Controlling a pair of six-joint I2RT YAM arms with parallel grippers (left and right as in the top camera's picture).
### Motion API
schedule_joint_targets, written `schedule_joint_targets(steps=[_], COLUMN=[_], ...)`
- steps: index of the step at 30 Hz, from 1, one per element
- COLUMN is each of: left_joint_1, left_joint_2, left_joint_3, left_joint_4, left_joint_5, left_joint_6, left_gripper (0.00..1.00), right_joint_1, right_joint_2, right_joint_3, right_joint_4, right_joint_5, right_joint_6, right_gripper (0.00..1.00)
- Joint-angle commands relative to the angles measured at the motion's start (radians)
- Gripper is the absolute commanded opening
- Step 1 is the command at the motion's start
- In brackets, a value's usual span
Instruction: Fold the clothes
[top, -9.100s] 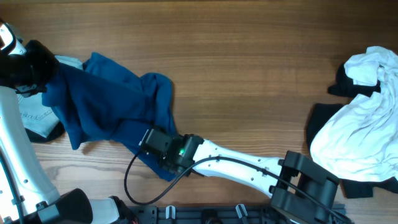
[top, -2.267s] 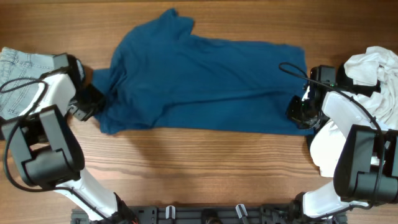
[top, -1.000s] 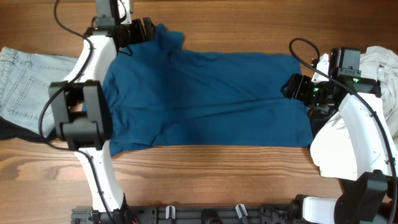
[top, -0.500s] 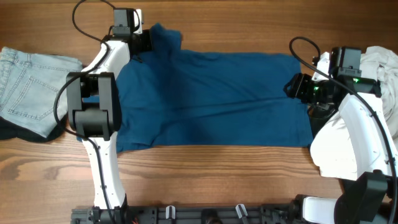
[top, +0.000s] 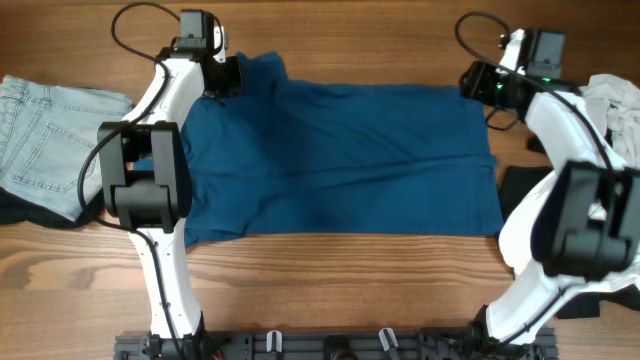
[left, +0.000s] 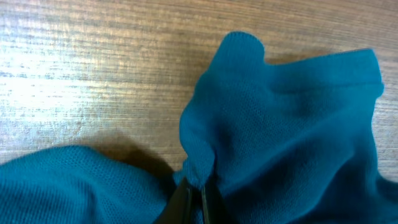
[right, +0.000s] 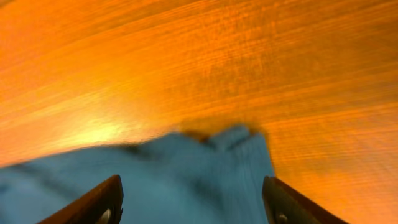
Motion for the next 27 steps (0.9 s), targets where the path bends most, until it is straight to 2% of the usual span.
schedule_joint_targets(steps=[1, 5, 10, 12, 13, 14, 15, 20, 23, 27], left_joint_1=[0.005, 0.005, 0.005, 0.005, 0.005, 0.005, 0.005, 0.01, 0.035, 0.072], left_joint_2=[-0.037, -0.037, -0.037, -0.037, -0.037, -0.037, -0.037, -0.054, -0.135, -0.274], left_joint_3=[0.003, 0.003, 0.003, 0.003, 0.003, 0.003, 0.003, 0.003, 0.003, 0.003], left_joint_4=[-0.029, -0.065, -0.087, -0.101, -0.11, -0.114, -0.116, -0.114, -0.138, -0.292], left_joint_5=[0.006, 0.01, 0.01, 0.01, 0.01, 0.01, 0.009, 0.009, 0.01, 0.015], left_joint_6=[-0.011, -0.011, -0.011, -0.011, -0.01, -0.01, -0.01, -0.01, -0.011, -0.033], left_gripper=[0.04, 0.04, 0.04, 0.04, 0.04, 0.04, 0.04, 0.04, 0.04, 0.04], right_joint_1=[0.021, 0.034, 0.052, 0.052, 0.052, 0.052, 0.052, 0.049, 0.042, 0.032], right_joint_2=[0.13, 0.203, 0.216, 0.216, 0.216, 0.216, 0.216, 0.189, 0.097, -0.058], right_joint_3=[0.002, 0.002, 0.002, 0.002, 0.002, 0.002, 0.002, 0.002, 0.006, 0.006], right_joint_4=[0.061, 0.129, 0.161, 0.163, 0.163, 0.163, 0.163, 0.099, -0.009, -0.197], right_joint_5=[0.023, 0.059, 0.097, 0.139, 0.16, 0.169, 0.175, 0.193, 0.274, 0.298], right_joint_6=[0.04, 0.072, 0.097, 0.13, 0.15, 0.163, 0.179, 0.182, 0.17, 0.171], right_gripper=[0.72, 0.71, 0.56, 0.45, 0.32, 0.15, 0.04, 0.04, 0.04, 0.04])
